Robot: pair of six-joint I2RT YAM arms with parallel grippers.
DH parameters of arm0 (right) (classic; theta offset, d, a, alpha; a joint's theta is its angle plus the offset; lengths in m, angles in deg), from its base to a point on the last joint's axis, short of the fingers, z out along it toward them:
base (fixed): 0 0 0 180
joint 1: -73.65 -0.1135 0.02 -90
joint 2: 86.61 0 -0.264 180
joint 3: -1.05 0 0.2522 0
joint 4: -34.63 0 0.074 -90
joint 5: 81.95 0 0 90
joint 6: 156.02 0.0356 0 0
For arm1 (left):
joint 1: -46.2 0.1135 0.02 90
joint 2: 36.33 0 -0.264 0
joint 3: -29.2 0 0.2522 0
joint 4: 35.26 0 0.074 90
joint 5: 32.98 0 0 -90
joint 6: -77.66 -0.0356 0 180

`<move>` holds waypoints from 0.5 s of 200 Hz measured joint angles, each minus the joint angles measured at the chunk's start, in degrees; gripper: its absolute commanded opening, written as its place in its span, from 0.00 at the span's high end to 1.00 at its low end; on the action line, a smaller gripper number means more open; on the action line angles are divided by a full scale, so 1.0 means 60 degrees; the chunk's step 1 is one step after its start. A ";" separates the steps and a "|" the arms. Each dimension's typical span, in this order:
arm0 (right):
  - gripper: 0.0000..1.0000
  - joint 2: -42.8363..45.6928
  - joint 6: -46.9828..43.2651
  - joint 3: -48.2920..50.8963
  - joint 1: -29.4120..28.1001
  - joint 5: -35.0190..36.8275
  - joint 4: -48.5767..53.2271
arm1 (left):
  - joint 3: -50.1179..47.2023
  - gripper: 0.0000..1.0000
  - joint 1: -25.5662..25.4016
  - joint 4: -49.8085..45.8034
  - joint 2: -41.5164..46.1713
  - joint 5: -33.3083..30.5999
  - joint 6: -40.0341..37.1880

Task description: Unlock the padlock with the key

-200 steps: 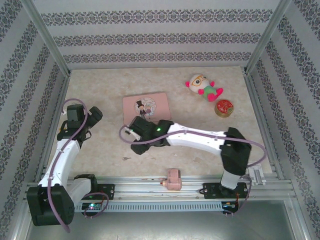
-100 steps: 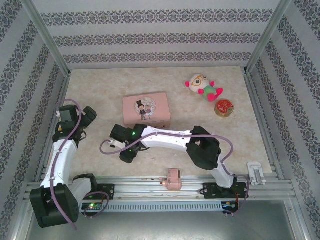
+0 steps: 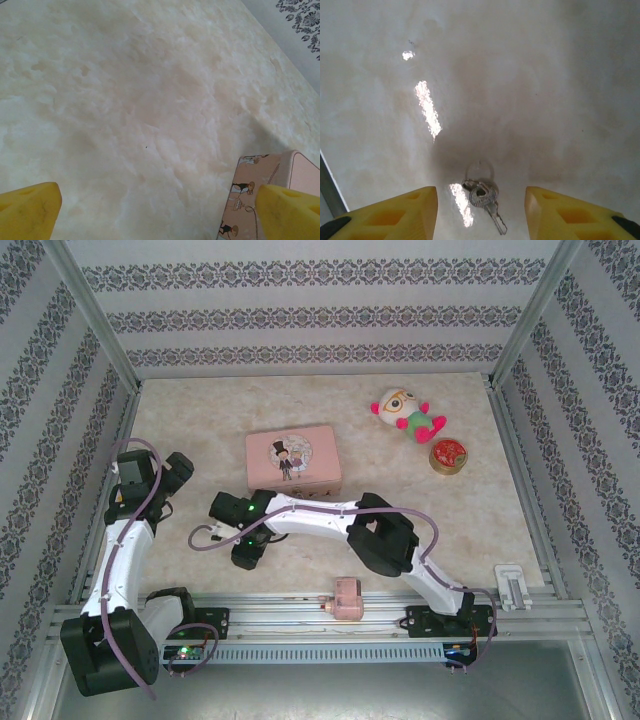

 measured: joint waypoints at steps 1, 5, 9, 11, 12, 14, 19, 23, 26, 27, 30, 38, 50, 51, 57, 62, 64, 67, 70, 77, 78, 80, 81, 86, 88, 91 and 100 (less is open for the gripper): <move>0.51 -0.0018 -0.0007 -0.0018 0.0000 0.0000 0.0007 | 0.0000 0.01 0.0000 0.0000 0.0000 0.0000 0.0000; 0.52 -0.0062 -0.0025 -0.0058 0.0000 -0.0022 0.0022 | 0.0000 0.01 0.0015 0.0000 0.0000 0.0007 0.0000; 0.52 -0.0117 -0.0033 -0.0106 0.0000 -0.0036 0.0040 | 0.0000 0.01 0.0025 0.0000 0.0000 0.0011 0.0000; 0.52 -0.0142 -0.0040 -0.0127 0.0000 -0.0047 0.0044 | 0.0000 0.01 0.0025 0.0000 0.0000 0.0022 0.0000; 0.52 -0.0153 -0.0040 -0.0135 0.0000 -0.0047 0.0044 | 0.0000 0.01 0.0029 0.0000 0.0000 0.0036 0.0000; 0.52 -0.0175 -0.0051 -0.0153 0.0000 -0.0055 0.0044 | 0.0000 0.01 0.0036 0.0000 0.0000 0.0040 0.0000; 0.52 -0.0229 -0.0066 -0.0186 0.0000 -0.0062 0.0047 | 0.0000 0.01 0.0044 0.0000 0.0000 0.0051 0.0000; 0.52 -0.0277 -0.0069 -0.0211 -0.0004 -0.0066 0.0066 | 0.0000 0.01 0.0058 0.0000 0.0000 0.0073 0.0000; 0.52 -0.0306 -0.0084 -0.0229 0.0000 -0.0069 0.0084 | 0.0000 0.01 0.0062 0.0000 0.0000 0.0076 0.0004; 0.52 -0.0317 -0.0098 -0.0237 0.0000 -0.0069 0.0095 | 0.0000 0.01 0.0062 0.0000 0.0000 0.0076 0.0004; 0.52 -0.0346 -0.0102 -0.0244 0.0000 -0.0066 0.0102 | 0.0000 0.01 0.0062 0.0000 0.0000 0.0076 0.0004; 0.53 -0.0364 -0.0131 -0.0270 0.0000 -0.0055 0.0109 | 0.0000 0.01 0.0062 0.0000 0.0000 0.0102 0.0004; 0.53 -0.0364 -0.0135 -0.0313 0.0000 -0.0058 0.0138 | 0.0000 0.01 0.0062 0.0004 0.0000 0.0127 0.0004; 0.54 -0.0364 -0.0135 -0.0313 0.0000 -0.0058 0.0135 | 0.0000 0.01 0.0062 0.0004 0.0000 0.0131 0.0004; 0.54 -0.0368 -0.0138 -0.0317 0.0000 -0.0055 0.0142 | 0.0000 0.01 0.0066 0.0004 0.0000 0.0146 0.0007; 0.56 -0.0379 -0.0138 -0.0317 0.0000 -0.0055 0.0160 | 0.0000 0.01 0.0066 0.0007 0.0000 0.0153 0.0007; 0.56 -0.0382 -0.0146 -0.0317 0.0000 -0.0051 0.0168 | 0.0000 0.01 0.0069 0.0007 0.0000 0.0157 0.0007; 0.57 -0.0386 -0.0149 -0.0321 0.0000 -0.0033 0.0168 | -0.0004 0.01 0.0069 0.0007 0.0000 0.0160 0.0011; 0.58 -0.0390 -0.0160 -0.0331 0.0000 -0.0018 0.0171 | -0.0004 0.01 0.0069 0.0007 0.0000 0.0164 0.0015; 0.61 -0.0401 -0.0178 -0.0364 0.0000 -0.0011 0.0189 | -0.0007 0.01 0.0080 0.0011 0.0000 0.0182 0.0029; 0.61 -0.0404 -0.0182 -0.0368 0.0000 -0.0015 0.0189 | -0.0007 0.01 0.0084 0.0011 0.0000 0.0186 0.0029; 0.62 -0.0408 -0.0168 -0.0372 0.0000 -0.0015 0.0189 | -0.0011 0.01 0.0091 0.0011 0.0000 0.0186 0.0033; 0.62 -0.0412 -0.0164 -0.0375 0.0000 -0.0015 0.0193 | -0.0011 0.01 0.0098 0.0011 0.0000 0.0186 0.0033; 0.64 -0.0426 -0.0182 -0.0397 0.0000 -0.0011 0.0211 | -0.0018 0.01 0.0109 0.0011 0.0000 0.0189 0.0033; 0.65 -0.0433 -0.0164 -0.0401 0.0000 -0.0011 0.0211 | -0.0018 0.01 0.0117 0.0011 0.0000 0.0189 0.0033; 0.66 -0.0437 -0.0200 -0.0404 0.0000 -0.0007 0.0211 | -0.0025 0.01 0.0124 0.0011 0.0000 0.0189 0.0036; 0.69 -0.0452 -0.0182 -0.0419 0.0000 0.0058 0.0222 | -0.0040 0.01 0.0131 0.0018 0.0000 0.0186 0.0036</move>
